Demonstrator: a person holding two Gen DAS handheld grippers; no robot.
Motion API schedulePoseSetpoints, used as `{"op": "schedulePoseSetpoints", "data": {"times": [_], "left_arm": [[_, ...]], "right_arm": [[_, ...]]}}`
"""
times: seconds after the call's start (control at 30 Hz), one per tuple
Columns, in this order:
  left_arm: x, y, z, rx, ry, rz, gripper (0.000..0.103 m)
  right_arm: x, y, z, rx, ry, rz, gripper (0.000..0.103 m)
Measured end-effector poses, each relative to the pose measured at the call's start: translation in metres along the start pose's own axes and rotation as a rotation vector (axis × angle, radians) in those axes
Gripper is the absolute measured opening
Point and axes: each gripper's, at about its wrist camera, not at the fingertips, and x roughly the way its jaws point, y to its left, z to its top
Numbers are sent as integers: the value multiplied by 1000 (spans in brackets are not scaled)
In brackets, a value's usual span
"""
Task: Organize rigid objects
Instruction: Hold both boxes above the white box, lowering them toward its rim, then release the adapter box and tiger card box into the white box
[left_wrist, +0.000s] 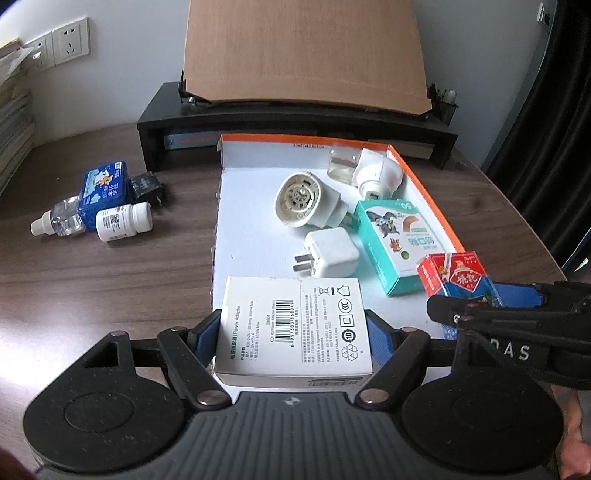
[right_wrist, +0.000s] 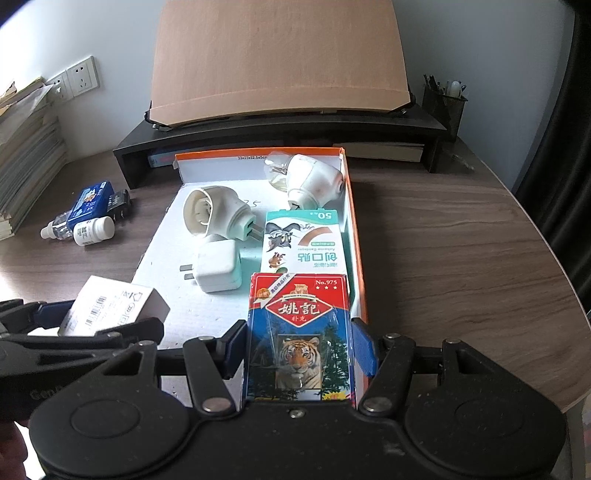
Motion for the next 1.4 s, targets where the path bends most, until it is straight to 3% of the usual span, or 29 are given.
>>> {"op": "schedulePoseSetpoints", "data": {"times": [0.3,0.5,0.63,0.73,1.03,1.4], "left_arm": [[3,1,-5,6,24,-7,79],[4,0,-6,6,25,-48,80],[0,0,-6,-3,10,-93,92],[-6,2,-5,-15,-16,-111,93],[-23,39,0,-124,-75,-17,95],[-43,115,-2,-279,-111,143,97]], "right_arm": [[5,-1,-3,12,17,0,72],[-3,-3,-2,15,-22,-22,70],[-10,-8,-1,49,-54,-33,75],[-17,-7,1,55,-84,-38,77],[-22,15,6,39,-119,1,80],[-11,84,16,-78,-119,111,82]]}}
